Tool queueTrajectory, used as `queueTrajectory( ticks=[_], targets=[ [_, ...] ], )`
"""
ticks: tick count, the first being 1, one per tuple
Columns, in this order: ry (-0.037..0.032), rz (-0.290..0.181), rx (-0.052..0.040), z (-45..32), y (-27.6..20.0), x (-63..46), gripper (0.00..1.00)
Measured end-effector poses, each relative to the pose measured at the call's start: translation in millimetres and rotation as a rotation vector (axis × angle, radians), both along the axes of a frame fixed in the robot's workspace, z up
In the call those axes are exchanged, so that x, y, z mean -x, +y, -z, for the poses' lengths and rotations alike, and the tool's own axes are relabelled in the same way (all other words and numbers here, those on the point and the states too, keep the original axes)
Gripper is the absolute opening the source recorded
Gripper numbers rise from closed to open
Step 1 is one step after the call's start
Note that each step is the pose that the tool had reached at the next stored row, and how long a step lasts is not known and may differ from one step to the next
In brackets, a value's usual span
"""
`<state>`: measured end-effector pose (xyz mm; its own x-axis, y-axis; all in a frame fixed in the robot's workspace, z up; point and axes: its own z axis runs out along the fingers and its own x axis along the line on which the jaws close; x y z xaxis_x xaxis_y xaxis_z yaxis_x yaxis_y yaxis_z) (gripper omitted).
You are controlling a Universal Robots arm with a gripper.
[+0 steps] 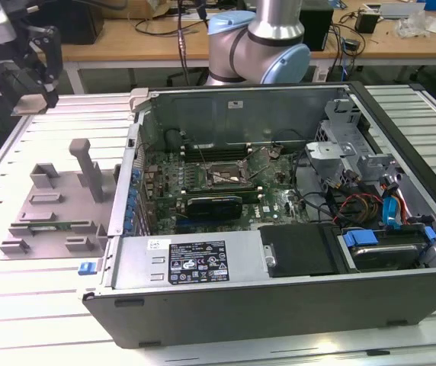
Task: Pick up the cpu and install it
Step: 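Pick up the cpu and move it towards the insertion slot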
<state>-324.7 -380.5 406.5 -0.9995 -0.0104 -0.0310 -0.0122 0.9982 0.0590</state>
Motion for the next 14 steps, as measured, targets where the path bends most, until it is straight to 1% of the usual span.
queueTrajectory(
  ticks=[2, 7, 9, 12, 14],
  targets=[
    [0.0, 0.0, 0.0, 0.0, 0.0, -5.1, 0.55],
    [0.0, 0.0, 0.0001, 0.0, 0.0, -29.4, 0.55],
    [-0.0001, 0.0, 0.0, 0.0, 0.0, -34.4, 0.55],
    [0.0, 0.0, 0.0001, 0.0, 0.0, -48.7, 0.55],
    [0.0, 0.0, 0.0, 0.0, 0.0, -54.1, 0.55]
  ],
)
